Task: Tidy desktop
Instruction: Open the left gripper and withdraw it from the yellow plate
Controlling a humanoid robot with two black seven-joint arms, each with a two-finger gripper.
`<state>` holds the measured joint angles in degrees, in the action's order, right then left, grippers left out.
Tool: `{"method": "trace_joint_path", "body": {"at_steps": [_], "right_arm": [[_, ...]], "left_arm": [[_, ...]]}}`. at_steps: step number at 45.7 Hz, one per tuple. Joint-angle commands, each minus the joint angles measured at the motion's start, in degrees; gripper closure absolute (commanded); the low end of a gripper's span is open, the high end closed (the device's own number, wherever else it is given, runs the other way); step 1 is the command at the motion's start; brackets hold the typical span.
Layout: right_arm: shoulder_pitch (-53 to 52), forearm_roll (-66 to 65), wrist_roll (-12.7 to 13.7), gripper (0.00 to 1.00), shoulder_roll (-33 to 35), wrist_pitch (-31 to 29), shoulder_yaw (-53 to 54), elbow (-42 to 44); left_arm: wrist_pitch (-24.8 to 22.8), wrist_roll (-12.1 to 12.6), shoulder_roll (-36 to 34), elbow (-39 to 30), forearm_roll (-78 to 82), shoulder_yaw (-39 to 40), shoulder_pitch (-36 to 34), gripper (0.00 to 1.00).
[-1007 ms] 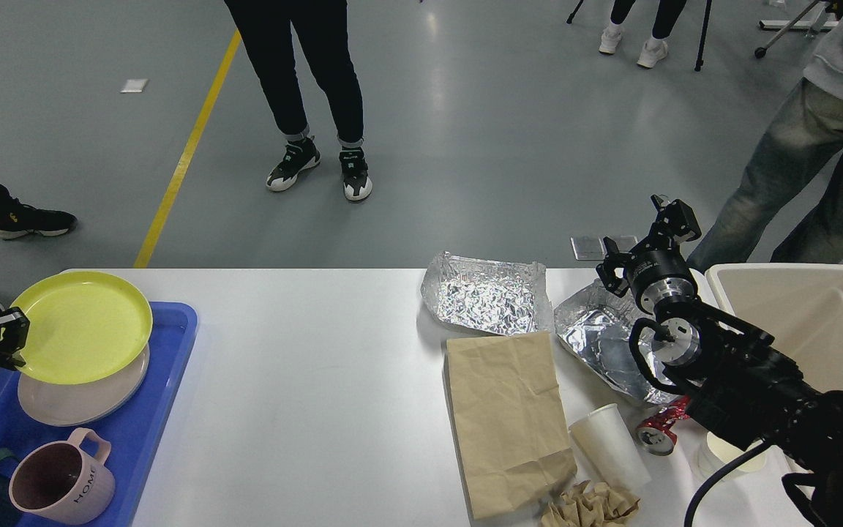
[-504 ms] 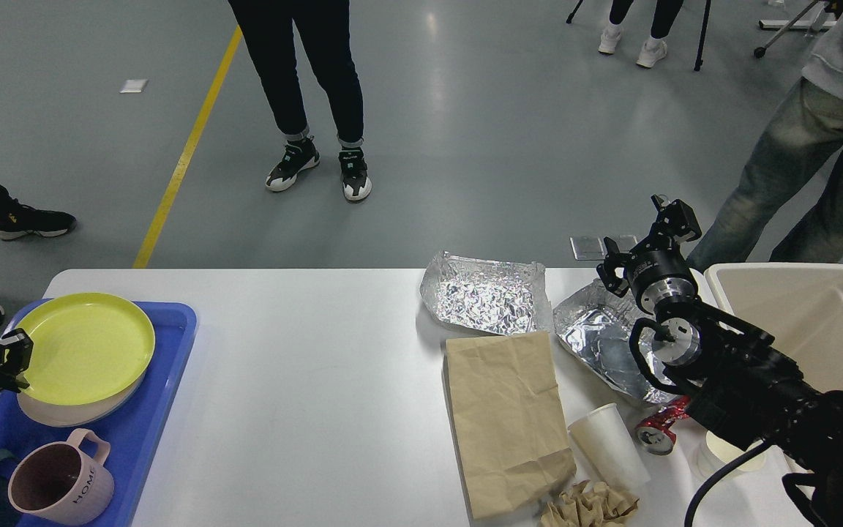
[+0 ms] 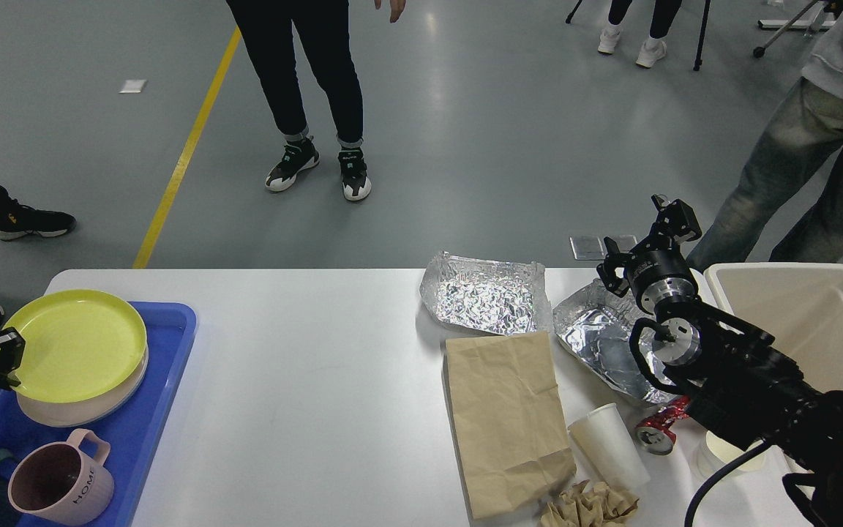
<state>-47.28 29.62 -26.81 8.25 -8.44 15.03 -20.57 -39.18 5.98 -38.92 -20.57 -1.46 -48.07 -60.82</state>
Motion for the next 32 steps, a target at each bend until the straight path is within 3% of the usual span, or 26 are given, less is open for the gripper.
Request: {"method": "trace_joint_path", "body": {"at_steps": [1, 10, 21, 25, 32], "right_arm": [[0.0, 0.0, 0.0, 0.0, 0.0, 0.0, 0.0, 0.0], [0.0, 0.0, 0.0, 0.0, -0.1, 0.0, 0.0, 0.0], [0.0, 0.0, 0.0, 0.0, 0.0, 0.0, 0.0, 0.0], [0.0, 0.0, 0.0, 0.0, -0.1, 0.0, 0.0, 0.0], [0.0, 0.0, 0.0, 0.0, 0.0, 0.0, 0.0, 0.0]], "left_arm": [[1.9, 0.0, 0.0, 0.0, 0.1, -0.1, 0.0, 0.94], [6.6, -0.2, 0.7, 0.0, 0.2, 0.1, 1.1, 0.6], [10.0, -0.8, 1.1, -0.1, 0.2, 2.9, 2.2, 0.32], [11.0, -0.8, 1.0, -0.1, 0.1, 6.3, 2.7, 0.13], [14.6, -0.9, 0.7, 0.1, 0.0, 11.9, 2.8, 0.07]]}}
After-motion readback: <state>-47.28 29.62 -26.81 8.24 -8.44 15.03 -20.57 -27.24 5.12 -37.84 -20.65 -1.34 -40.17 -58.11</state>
